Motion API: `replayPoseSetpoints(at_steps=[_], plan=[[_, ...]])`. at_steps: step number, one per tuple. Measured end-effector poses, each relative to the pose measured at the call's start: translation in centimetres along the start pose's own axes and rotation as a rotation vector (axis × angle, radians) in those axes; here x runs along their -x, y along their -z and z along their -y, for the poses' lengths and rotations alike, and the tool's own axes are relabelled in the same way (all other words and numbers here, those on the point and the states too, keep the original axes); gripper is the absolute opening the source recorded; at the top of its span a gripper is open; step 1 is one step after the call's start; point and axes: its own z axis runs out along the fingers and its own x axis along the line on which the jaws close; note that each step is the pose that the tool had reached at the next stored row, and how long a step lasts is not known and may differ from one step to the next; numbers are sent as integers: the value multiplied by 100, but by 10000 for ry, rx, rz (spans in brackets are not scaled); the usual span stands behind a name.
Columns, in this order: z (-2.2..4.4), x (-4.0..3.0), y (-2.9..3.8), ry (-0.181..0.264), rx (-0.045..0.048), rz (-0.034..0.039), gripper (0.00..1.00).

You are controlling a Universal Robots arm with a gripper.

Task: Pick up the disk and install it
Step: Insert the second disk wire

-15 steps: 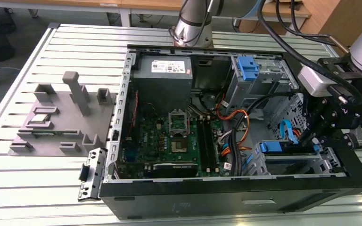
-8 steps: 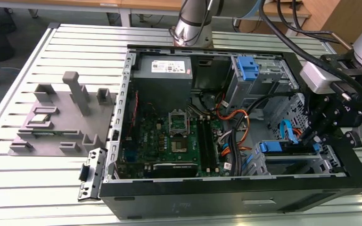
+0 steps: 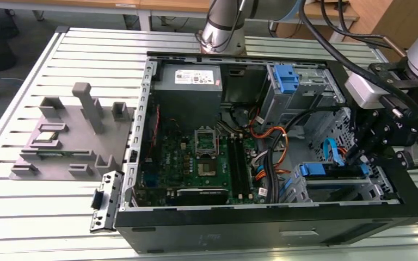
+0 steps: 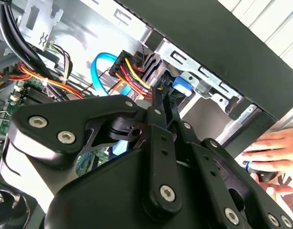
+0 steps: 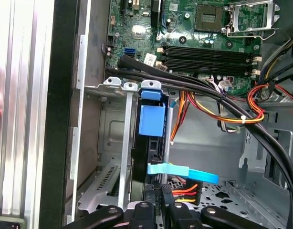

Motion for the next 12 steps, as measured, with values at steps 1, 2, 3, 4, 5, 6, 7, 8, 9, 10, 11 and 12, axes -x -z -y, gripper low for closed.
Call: replayPoseSetpoints(at_steps=[1, 2, 3, 4, 5, 6, 7, 8, 9, 10, 11, 12], plan=[[-13, -1, 0, -1, -8, 4, 18], [-28, -1, 1, -2, -19, 5, 18], [-42, -3, 1, -3, -28, 6, 18], [-53, -5, 1, -2, -34, 6, 18], [-58, -8, 0, -2, -36, 8, 18], [-62, -11, -2, -2, -37, 7, 18], [-63, -15, -4, -1, -37, 6, 18], [-65, -19, -6, -1, -37, 7, 18], [-68, -22, -8, -2, -37, 8, 18], [-72, -24, -8, -3, -37, 7, 18], [-78, -24, -8, -3, -37, 5, 18], [-83, -25, -10, -2, -37, 6, 18]])
